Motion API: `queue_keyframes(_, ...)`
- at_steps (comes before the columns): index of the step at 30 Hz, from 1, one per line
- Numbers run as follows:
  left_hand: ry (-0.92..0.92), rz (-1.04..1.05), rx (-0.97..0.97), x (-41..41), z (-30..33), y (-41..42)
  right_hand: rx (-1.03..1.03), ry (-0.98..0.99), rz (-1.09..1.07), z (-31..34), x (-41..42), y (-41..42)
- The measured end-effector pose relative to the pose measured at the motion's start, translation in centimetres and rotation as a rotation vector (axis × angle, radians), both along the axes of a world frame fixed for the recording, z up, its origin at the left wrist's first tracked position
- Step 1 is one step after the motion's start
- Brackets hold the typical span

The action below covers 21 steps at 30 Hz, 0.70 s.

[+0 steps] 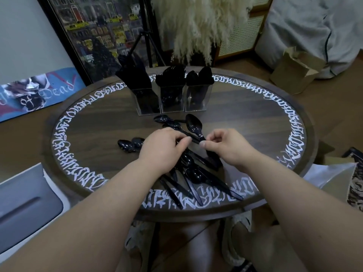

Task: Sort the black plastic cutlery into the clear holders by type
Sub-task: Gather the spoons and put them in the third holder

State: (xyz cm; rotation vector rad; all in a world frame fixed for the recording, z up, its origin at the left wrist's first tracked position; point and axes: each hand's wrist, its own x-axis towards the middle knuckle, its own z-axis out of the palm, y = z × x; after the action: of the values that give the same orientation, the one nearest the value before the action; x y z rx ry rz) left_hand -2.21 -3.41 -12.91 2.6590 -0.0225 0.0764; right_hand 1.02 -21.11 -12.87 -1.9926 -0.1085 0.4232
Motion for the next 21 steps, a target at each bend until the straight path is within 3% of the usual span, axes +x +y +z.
queue_keyframes(6, 0.083, 0.135, -0.482, 0.6, 0.4, -0.6, 0.093, -0.065, 0.086, 0.1, 0.2, 2.5)
queue_keyframes(9, 0.088, 0.254, -0.674, 1.1, 0.3, 0.1, 0.038, -0.135, 0.142, 0.3, 0.7, 3.0)
queue_keyframes(12, 0.124, 0.342, -0.874, 1.5, 0.2, 1.2, -0.132, -0.272, 0.048, 0.1, 1.9, 2.8)
queue_keyframes(17, 0.135, 0.387, -0.844, 1.4, 0.1, 2.8, -0.492, -0.375, 0.01, -1.9, 3.5, 3.2)
queue_keyframes(21, 0.081, 0.425, -0.756, 1.5, -0.1, 3.9, -0.6, -0.51, 0.064, -3.0, 4.5, 4.4)
